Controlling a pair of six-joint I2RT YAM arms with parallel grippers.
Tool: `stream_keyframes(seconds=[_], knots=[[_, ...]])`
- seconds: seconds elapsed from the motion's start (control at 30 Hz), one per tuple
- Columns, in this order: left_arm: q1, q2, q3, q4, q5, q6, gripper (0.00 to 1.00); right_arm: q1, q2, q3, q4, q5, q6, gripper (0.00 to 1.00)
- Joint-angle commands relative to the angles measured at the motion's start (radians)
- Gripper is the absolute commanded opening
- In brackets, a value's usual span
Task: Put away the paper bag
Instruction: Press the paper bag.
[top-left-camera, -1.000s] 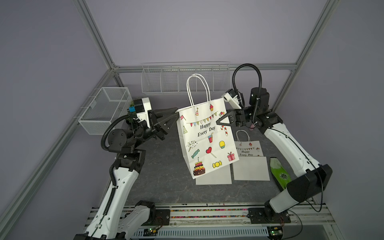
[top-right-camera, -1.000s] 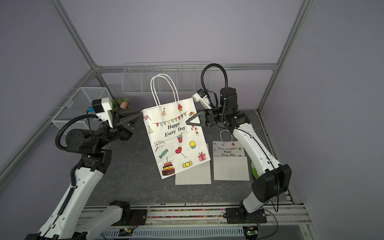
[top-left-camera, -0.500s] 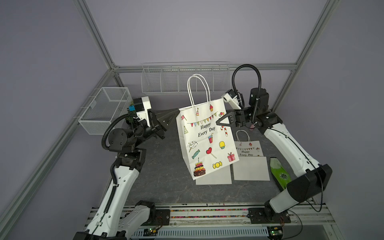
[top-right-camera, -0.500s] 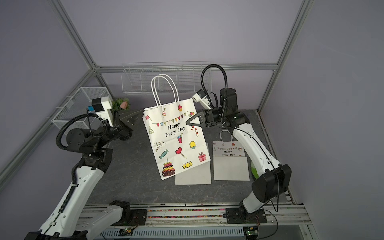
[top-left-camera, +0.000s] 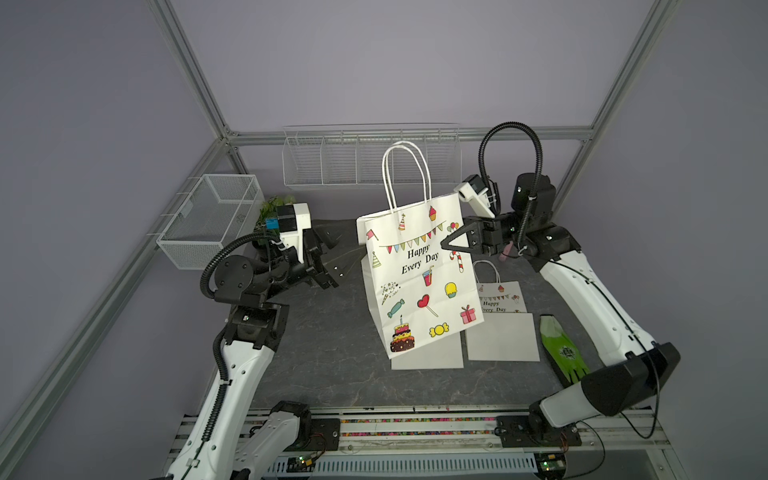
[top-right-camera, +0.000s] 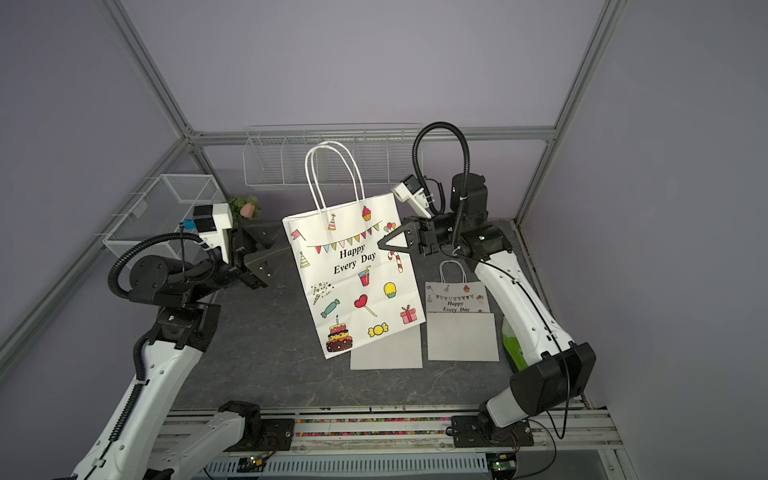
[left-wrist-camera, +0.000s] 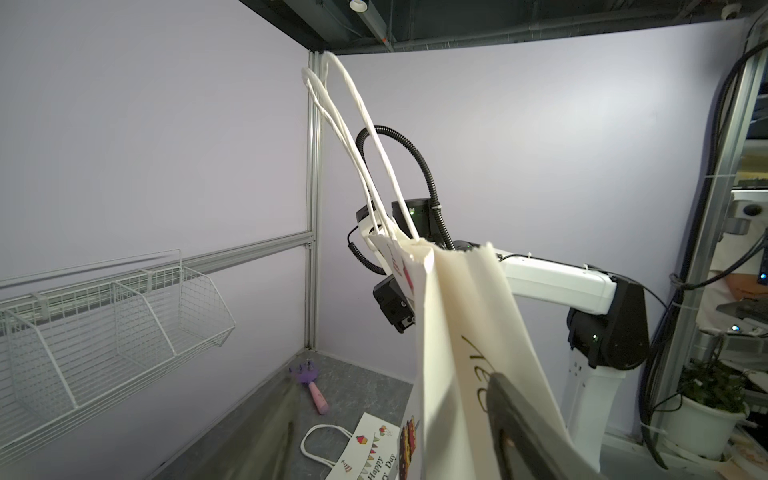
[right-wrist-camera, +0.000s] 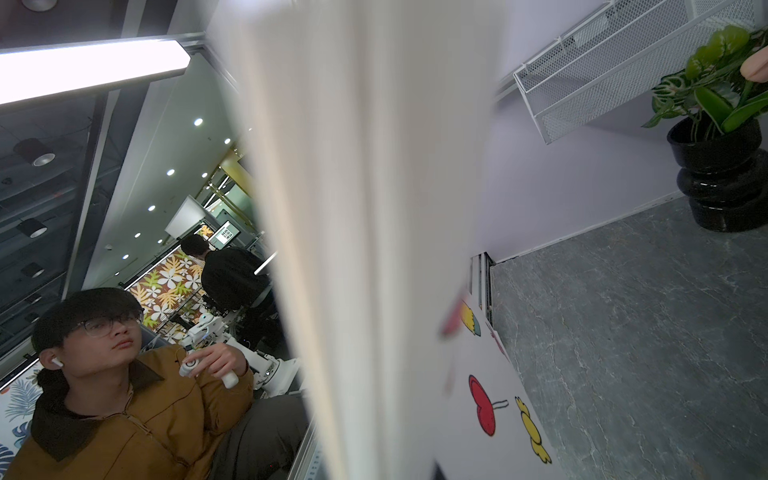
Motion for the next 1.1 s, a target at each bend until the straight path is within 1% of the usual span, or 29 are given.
stream_keyframes(seconds=[0.0, 0.03, 0.07, 0.13, 0.17, 0.23, 0.27, 0.3, 0.33, 0.37, 0.47, 0.53, 0.6, 0.67, 0.73, 0.8, 0.83, 0.9, 0.93, 0.97, 1.03, 1.07], knots=[[-0.003, 0.010, 0.032, -0.045, 0.050, 0.026, 0.62, 0.003, -0.011, -0.005, 0.002, -0.006, -0.006, 0.07], [-0.003, 0.016, 0.032, -0.035, 0.068, 0.015, 0.62, 0.003, -0.009, 0.000, 0.002, -0.002, -0.005, 0.07], [-0.004, 0.022, 0.032, -0.028, 0.088, 0.007, 0.64, 0.002, -0.006, 0.007, 0.000, 0.004, -0.006, 0.07], [-0.011, 0.030, 0.033, -0.028, 0.112, -0.001, 0.72, -0.002, 0.003, 0.034, -0.019, 0.018, -0.013, 0.07], [-0.012, 0.030, 0.035, -0.034, 0.120, 0.000, 0.75, -0.004, 0.010, 0.054, -0.048, 0.029, -0.029, 0.07], [-0.019, 0.037, 0.039, -0.042, 0.146, -0.001, 0.78, -0.010, 0.025, 0.103, -0.141, 0.051, -0.088, 0.07], [-0.025, 0.042, 0.043, -0.054, 0.166, 0.003, 0.77, -0.011, 0.032, 0.131, -0.203, 0.069, -0.129, 0.07], [-0.036, 0.046, 0.049, -0.074, 0.182, 0.014, 0.72, -0.012, 0.039, 0.155, -0.254, 0.082, -0.163, 0.07], [-0.047, 0.052, 0.061, -0.120, 0.197, 0.040, 0.65, -0.015, 0.045, 0.178, -0.298, 0.095, -0.196, 0.07], [-0.059, 0.057, 0.078, -0.184, 0.203, 0.083, 0.62, -0.014, 0.048, 0.192, -0.323, 0.108, -0.210, 0.07], [-0.079, 0.072, 0.114, -0.323, 0.231, 0.179, 0.63, -0.014, 0.044, 0.206, -0.331, 0.144, -0.211, 0.07], [-0.082, 0.079, 0.118, -0.334, 0.247, 0.184, 0.66, -0.019, 0.038, 0.218, -0.338, 0.176, -0.211, 0.07], [-0.085, 0.083, 0.120, -0.343, 0.251, 0.188, 0.65, -0.022, 0.033, 0.233, -0.347, 0.202, -0.210, 0.07], [-0.085, 0.084, 0.125, -0.366, 0.250, 0.205, 0.57, -0.025, 0.028, 0.250, -0.357, 0.231, -0.210, 0.07], [-0.087, 0.089, 0.131, -0.390, 0.250, 0.219, 0.53, -0.027, 0.023, 0.262, -0.361, 0.252, -0.210, 0.07], [-0.090, 0.100, 0.137, -0.406, 0.246, 0.236, 0.48, -0.027, 0.014, 0.270, -0.366, 0.273, -0.210, 0.07], [-0.090, 0.107, 0.141, -0.418, 0.241, 0.240, 0.42, -0.029, 0.009, 0.272, -0.366, 0.283, -0.210, 0.07], [-0.091, 0.126, 0.154, -0.452, 0.227, 0.260, 0.28, -0.028, -0.001, 0.271, -0.366, 0.306, -0.210, 0.07], [-0.091, 0.133, 0.159, -0.464, 0.217, 0.268, 0.18, -0.027, -0.004, 0.269, -0.366, 0.310, -0.209, 0.07], [-0.092, 0.136, 0.159, -0.463, 0.212, 0.269, 0.10, -0.027, -0.008, 0.267, -0.367, 0.312, -0.211, 0.07], [-0.092, 0.135, 0.159, -0.463, 0.204, 0.268, 0.05, -0.026, -0.013, 0.266, -0.375, 0.321, -0.215, 0.07], [-0.092, 0.134, 0.158, -0.463, 0.198, 0.271, 0.05, -0.026, -0.014, 0.267, -0.385, 0.325, -0.222, 0.07]])
